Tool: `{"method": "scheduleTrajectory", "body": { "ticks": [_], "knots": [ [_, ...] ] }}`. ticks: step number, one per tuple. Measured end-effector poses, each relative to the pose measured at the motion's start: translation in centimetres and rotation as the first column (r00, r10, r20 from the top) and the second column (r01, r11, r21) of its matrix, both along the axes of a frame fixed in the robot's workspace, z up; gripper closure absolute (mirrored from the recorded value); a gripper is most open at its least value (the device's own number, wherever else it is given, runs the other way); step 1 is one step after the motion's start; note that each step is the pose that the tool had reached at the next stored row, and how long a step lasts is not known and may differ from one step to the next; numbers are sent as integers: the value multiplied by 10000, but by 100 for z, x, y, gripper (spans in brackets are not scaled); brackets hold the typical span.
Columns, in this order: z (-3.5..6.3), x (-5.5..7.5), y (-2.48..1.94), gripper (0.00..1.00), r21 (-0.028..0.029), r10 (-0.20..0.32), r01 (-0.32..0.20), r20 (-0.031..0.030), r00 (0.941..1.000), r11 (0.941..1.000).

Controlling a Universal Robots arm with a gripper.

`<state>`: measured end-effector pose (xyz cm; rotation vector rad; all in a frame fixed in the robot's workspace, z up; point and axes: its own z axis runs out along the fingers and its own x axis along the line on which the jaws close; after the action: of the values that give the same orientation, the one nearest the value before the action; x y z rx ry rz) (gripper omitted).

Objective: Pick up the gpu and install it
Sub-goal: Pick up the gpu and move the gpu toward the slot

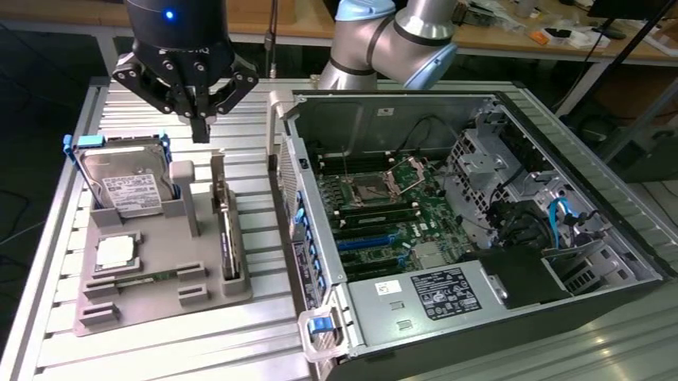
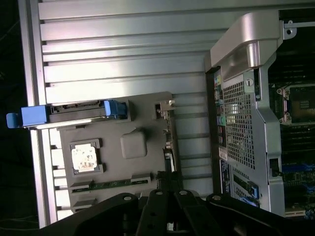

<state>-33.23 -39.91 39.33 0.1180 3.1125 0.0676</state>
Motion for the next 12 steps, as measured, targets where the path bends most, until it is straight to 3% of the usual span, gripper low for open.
{"method": "scheduleTrajectory", "body": {
  "ticks": [4, 7, 8, 10, 12],
  "knots": [
    [0, 0, -1, 83, 0, 0, 0, 1, 10000, 10000],
    [0, 0, -1, 64, 0, 0, 0, 0, 10000, 10000],
    [0, -1, -2, 64, 0, -1, 1, 0, 10000, 10000],
    [0, -2, -12, 52, 0, 3, -3, 0, 10000, 10000],
    [-1, -15, -32, 52, 0, 36, -36, 2, 10000, 10000]
  ]
}}
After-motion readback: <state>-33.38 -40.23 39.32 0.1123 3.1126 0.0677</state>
